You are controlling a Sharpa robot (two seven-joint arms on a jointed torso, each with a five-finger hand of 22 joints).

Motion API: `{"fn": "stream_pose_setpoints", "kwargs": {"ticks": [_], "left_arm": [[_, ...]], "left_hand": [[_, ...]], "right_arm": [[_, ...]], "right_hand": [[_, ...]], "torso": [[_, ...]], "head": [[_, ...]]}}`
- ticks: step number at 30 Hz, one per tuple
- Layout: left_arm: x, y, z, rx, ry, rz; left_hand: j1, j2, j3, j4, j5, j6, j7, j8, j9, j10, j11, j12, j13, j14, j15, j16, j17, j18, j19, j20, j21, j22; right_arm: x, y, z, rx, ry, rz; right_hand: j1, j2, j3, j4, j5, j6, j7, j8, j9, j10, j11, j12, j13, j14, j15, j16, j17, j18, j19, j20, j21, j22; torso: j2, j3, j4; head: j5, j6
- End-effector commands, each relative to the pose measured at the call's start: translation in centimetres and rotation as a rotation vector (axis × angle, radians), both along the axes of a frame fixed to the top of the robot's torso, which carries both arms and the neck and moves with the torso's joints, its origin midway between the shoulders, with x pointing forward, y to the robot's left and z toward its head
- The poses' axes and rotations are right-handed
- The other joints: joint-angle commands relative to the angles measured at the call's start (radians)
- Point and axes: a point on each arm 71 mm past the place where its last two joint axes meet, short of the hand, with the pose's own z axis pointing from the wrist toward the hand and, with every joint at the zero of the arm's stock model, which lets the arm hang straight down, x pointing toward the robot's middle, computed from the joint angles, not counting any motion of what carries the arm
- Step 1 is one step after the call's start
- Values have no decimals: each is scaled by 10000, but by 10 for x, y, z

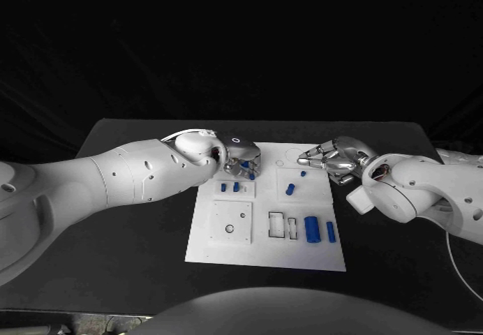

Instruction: Assemble the parts on the task board

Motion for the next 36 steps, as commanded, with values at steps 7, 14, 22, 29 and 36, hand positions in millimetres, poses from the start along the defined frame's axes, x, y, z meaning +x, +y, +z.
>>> {"fn": "stream_pose_setpoints", "kwargs": {"ticks": [7, 14, 22, 29, 36], "left_arm": [[-1, -2, -5, 746, 461, 65], [0, -1, -5, 684, 406, 31], [0, -1, -4, 568, 335, -33], [0, -1, -4, 549, 323, -65], [-1, -2, -4, 545, 310, -137]], "left_hand": [[-255, -114, 140, -5, 18, -240, -27, -132, -83, -374, -6, -41, -10, 1057, 50, 26, 2614, -77, 1033, -45, 24, 2634], [-426, -297, 142, 9, 16, -435, -28, -196, -147, -586, 17, -41, -9, 1057, 59, 26, 2614, -77, 1033, -39, 24, 2634], [-756, -590, 74, 7, 17, -780, -21, -202, -258, -890, 33, -31, -2, 1057, 47, 26, 2614, -70, 1012, -31, 5, 2626], [-818, -633, 101, -5, 18, -832, -33, -186, -284, -955, 21, -25, 1, 1057, 26, 26, 2614, -47, 933, -30, -70, 2595], [-741, -589, 231, -31, 20, -874, -50, -173, -309, -997, 3, -17, 3, 1057, 5, 26, 2614, -41, 912, -33, -90, 2586]], "right_arm": [[-1, 1, -1, -5, 68, 154], [-1, 1, -1, -9, 73, 150], [0, 1, -1, -19, 83, 149], [0, 1, -1, -27, 105, 165], [0, 2, -1, -28, 120, 180]], "right_hand": [[-26, 34, -45, -9, 19, 10, -25, 46, 1, 1098, 39, -35, 2600, 1044, 52, 41, 2635, -142, 1047, 78, 45, 2634], [-12, 46, -38, -14, 23, 15, -30, 50, 2, 1098, 35, -35, 2600, 1044, 51, 41, 2635, -142, 1047, 78, 45, 2634], [6, 53, -33, -22, 27, 23, -33, 56, 4, 1098, 34, -35, 2600, 1044, 50, 41, 2635, -142, 1047, 77, 45, 2634], [6, 53, -33, -22, 27, 23, -33, 56, 4, 1098, 34, -35, 2600, 1044, 50, 41, 2635, -142, 1047, 77, 45, 2634], [6, 53, -33, -22, 27, 23, -33, 56, 4, 1098, 34, -35, 2600, 1044, 50, 41, 2635, -142, 1047, 77, 45, 2634]], "torso": [[2, -6, 2], [8, -11, 16], [0, -13, 10], [-1, -6, 7], [7, -11, 0]], "head": [[-16, 1], [-27, 1], [-15, 1], [-3, 1], [-3, 1]]}}
